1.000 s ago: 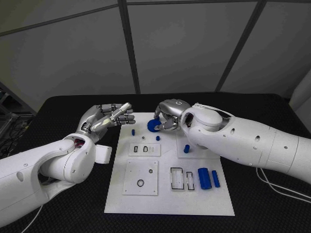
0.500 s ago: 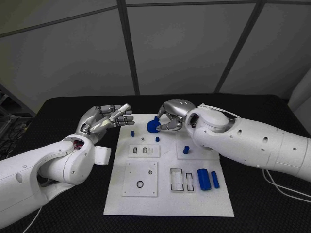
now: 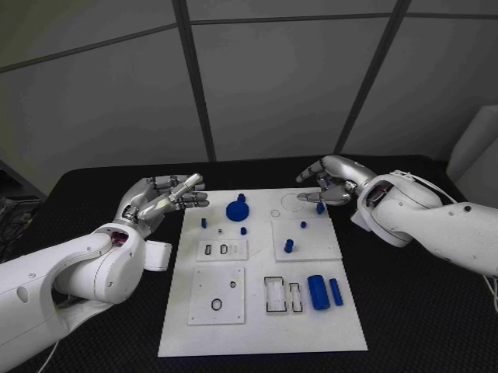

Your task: Assemble the parts on the task board

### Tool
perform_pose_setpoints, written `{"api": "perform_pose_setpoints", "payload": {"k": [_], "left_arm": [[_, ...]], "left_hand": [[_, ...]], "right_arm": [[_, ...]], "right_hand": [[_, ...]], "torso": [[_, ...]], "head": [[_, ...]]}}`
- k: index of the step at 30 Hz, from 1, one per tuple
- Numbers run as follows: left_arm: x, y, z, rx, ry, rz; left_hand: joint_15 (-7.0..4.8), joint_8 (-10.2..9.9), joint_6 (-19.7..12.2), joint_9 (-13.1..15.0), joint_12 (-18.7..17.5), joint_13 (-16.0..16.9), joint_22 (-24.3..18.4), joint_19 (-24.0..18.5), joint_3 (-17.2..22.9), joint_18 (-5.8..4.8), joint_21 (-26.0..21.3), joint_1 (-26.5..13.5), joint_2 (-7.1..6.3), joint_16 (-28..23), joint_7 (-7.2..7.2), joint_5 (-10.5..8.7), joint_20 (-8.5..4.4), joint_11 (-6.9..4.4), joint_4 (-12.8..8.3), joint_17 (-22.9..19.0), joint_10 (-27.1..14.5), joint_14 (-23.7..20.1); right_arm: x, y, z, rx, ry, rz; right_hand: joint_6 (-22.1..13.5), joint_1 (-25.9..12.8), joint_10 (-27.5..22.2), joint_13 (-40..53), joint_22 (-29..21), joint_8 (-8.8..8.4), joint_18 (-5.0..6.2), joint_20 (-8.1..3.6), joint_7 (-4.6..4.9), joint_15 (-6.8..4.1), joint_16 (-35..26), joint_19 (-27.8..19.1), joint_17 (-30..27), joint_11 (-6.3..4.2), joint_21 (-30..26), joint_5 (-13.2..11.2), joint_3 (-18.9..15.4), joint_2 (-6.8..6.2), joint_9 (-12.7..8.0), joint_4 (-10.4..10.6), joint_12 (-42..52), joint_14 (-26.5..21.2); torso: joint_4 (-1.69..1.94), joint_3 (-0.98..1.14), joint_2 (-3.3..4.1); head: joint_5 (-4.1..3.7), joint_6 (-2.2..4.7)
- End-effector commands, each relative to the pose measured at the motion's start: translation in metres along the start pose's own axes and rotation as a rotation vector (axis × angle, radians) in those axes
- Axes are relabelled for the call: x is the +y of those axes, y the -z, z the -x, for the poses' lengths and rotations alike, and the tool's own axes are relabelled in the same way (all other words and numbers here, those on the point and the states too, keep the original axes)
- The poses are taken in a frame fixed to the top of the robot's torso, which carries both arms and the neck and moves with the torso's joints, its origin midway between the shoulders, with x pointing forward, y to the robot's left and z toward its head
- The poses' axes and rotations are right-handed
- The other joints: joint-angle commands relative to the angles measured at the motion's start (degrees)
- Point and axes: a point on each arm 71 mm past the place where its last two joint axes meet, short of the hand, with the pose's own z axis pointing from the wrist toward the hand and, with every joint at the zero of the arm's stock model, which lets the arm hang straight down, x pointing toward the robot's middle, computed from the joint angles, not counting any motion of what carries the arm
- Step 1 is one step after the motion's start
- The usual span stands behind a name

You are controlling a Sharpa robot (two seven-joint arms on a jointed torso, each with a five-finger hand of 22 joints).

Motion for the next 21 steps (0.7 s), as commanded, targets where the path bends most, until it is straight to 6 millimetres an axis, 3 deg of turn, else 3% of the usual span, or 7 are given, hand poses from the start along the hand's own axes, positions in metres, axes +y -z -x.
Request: {"api": "perform_pose_setpoints", "payload": {"k": [1,2,4,9,14,17,21], "left_arm": [[-0.001,-0.001,-0.002,0.017,0.002,-0.010],[-0.001,-0.001,-0.002,0.017,0.002,-0.010],[0.000,-0.002,-0.002,0.017,0.002,-0.010],[0.001,-0.004,-0.003,0.017,0.003,-0.008],[0.002,-0.004,-0.003,0.015,0.003,-0.007],[0.003,-0.005,-0.002,0.013,0.002,-0.004],[0.004,-0.005,-0.003,0.016,0.004,-0.002]], "left_hand": [[0.04,-0.3,0.0,0.0,-0.3,-0.1,-0.1,0.4,-0.1,-0.62,-0.2,0.1,0.14,-0.2,0.29,-0.10,0.18,0.12,-0.3,0.1,-0.3,0.1],[0.04,-0.3,0.0,0.0,-0.3,-0.1,-0.1,0.4,-0.1,-0.62,-0.2,0.1,0.14,-0.2,0.29,-0.10,0.18,0.12,-0.3,0.1,-0.3,0.1],[0.04,-0.3,0.0,0.0,-0.3,-0.1,-0.1,0.4,-0.1,-0.62,-0.2,0.1,0.14,-0.2,0.29,-0.10,0.18,0.12,-0.3,0.1,-0.3,0.1],[0.03,-0.3,0.1,0.0,-0.3,-0.1,-0.1,0.4,-0.1,-0.61,-0.2,0.2,0.17,-0.3,0.25,-0.10,0.17,0.09,-0.4,0.1,-0.2,0.1],[0.03,-0.3,0.1,0.0,-0.3,-0.1,-0.1,0.4,-0.1,-0.61,-0.2,0.2,0.17,-0.3,0.25,-0.10,0.17,0.09,-0.4,0.1,-0.2,0.1],[0.03,-0.3,0.1,0.0,-0.3,-0.1,-0.1,0.4,-0.1,-0.61,-0.2,0.2,0.18,-0.3,0.24,-0.10,0.17,0.09,-0.4,0.1,-0.1,0.2],[0.03,-0.3,0.1,0.0,-0.3,-0.1,-0.1,0.4,-0.1,-0.61,-0.2,0.2,0.18,-0.3,0.24,-0.10,0.17,0.09,-0.5,0.1,-0.1,0.2]], "right_arm": [[-0.007,0.004,0.005,-0.003,-0.107,0.028],[-0.013,0.006,0.007,-0.002,-0.106,0.018],[-0.022,0.008,0.010,0.000,-0.103,0.001],[-0.045,0.013,0.010,0.033,-0.079,-0.042],[-0.054,0.017,0.006,0.068,-0.061,-0.061],[-0.057,0.017,0.002,0.089,-0.046,-0.072],[-0.060,0.018,-0.002,0.114,-0.039,-0.083]], "right_hand": [[-0.1,0.8,-0.3,1.5,0.9,-0.27,0.29,-0.19,-0.33,-0.28,-0.4,-0.3,8.2,-0.13,-0.3,0.5,-0.1,-0.09,0.0,-0.4,-0.2,4.4],[-0.1,1.0,-0.3,1.5,0.9,-0.33,0.29,-0.22,-0.32,-0.30,-0.3,-0.3,8.3,-0.13,-0.3,0.6,-0.2,-0.13,0.0,-0.5,-0.2,4.4],[-0.3,1.1,-0.3,1.5,1.0,-0.43,0.29,-0.24,-0.29,-0.30,-0.3,-0.3,8.4,-0.12,-0.3,0.7,-0.3,-0.17,-0.1,-0.6,-0.3,4.4],[-0.4,1.2,-0.3,1.5,1.2,-0.52,0.24,-0.26,-0.16,-0.28,-0.1,-0.2,8.8,-0.05,-0.2,0.8,-0.4,-0.19,-0.1,-0.8,-0.2,4.5],[-0.5,1.3,-0.3,1.5,1.2,-0.58,0.23,-0.26,-0.11,-0.26,-0.1,-0.2,8.9,-0.01,-0.2,0.9,-0.5,-0.24,-0.1,-0.8,-0.2,4.6],[-0.5,1.1,-0.1,1.7,1.4,-0.61,0.18,-0.24,-0.06,-0.20,0.0,0.0,9.1,0.06,-0.1,0.7,-0.8,-0.28,-0.1,-0.8,0.0,4.6],[-0.5,1.1,-0.1,1.7,1.4,-0.61,0.17,-0.24,-0.05,-0.20,0.0,0.0,9.2,0.07,-0.1,0.7,-0.8,-0.28,-0.1,-0.8,0.0,4.6]], "torso": [[-0.30,0.31,-0.05],[-0.32,0.40,-0.04],[-0.29,0.36,0.00],[-0.04,0.08,0.01],[-0.14,0.10,-0.01],[-0.30,0.16,0.01],[-0.09,0.03,-0.05]], "head": [[-0.59,0.19],[-0.69,0.35],[-0.90,0.37],[-1.24,0.11],[-1.11,-0.21],[-1.09,0.03],[-1.02,-0.13]]}}
